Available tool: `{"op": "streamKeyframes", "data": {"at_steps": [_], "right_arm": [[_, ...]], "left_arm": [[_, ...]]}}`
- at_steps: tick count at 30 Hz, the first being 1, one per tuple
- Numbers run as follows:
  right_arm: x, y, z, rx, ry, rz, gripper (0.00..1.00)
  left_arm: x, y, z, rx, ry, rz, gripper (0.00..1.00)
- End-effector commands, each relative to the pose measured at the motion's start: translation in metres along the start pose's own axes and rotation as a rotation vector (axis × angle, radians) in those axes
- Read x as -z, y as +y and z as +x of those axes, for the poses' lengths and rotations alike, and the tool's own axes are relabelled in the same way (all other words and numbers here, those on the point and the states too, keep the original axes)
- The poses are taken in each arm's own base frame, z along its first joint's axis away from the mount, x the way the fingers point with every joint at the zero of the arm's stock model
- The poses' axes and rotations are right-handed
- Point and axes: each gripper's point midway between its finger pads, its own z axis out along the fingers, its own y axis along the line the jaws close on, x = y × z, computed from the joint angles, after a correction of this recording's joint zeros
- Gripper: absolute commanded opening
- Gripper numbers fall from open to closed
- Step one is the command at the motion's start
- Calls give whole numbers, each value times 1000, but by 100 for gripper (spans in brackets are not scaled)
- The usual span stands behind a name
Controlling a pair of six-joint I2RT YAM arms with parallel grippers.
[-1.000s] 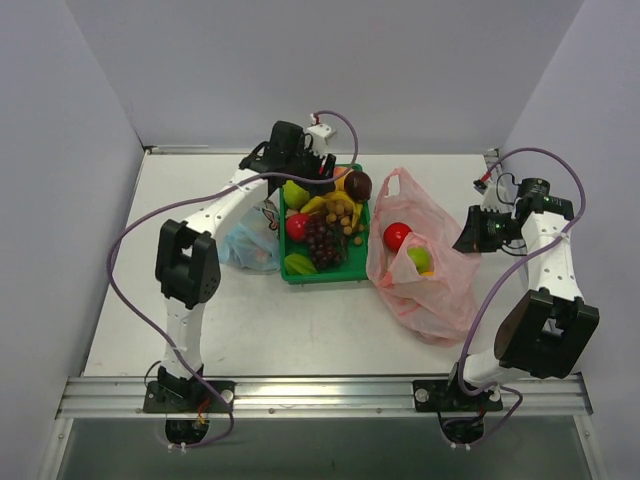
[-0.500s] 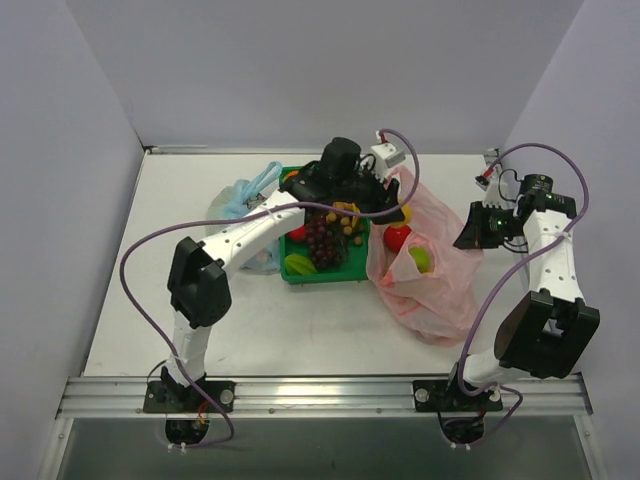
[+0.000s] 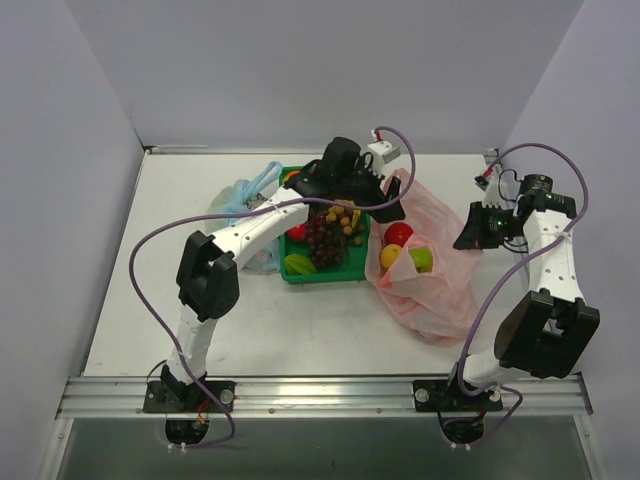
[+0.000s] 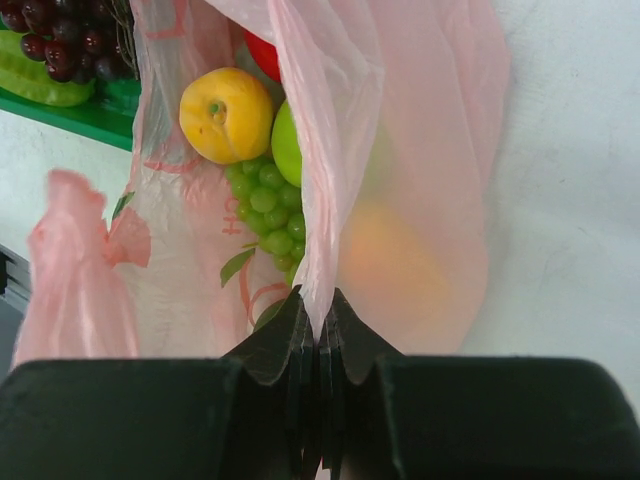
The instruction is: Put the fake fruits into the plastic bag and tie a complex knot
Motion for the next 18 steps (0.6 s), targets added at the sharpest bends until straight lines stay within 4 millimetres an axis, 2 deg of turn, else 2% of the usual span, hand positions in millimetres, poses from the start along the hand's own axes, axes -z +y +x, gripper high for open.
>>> {"op": "streamKeyframes", "data": {"at_steps": [1, 6, 8, 16, 18], "right_arm": [[2, 8, 7, -5, 17, -35, 0], [2, 8, 6, 1, 17, -33, 0], [3, 9, 5, 5, 15, -31, 0], [7, 12, 5, 44, 19, -14, 0], [8, 13, 6, 54, 21, -10, 0]], "left_arm": [[55, -8, -89, -105, -235, -34, 95], [62, 33, -96, -145, -286, -185, 95], [54, 44, -92, -164, -277, -191, 93], [19, 42, -81, -249, -264, -15, 88], [16, 44, -88, -249, -289, -6, 84]]}}
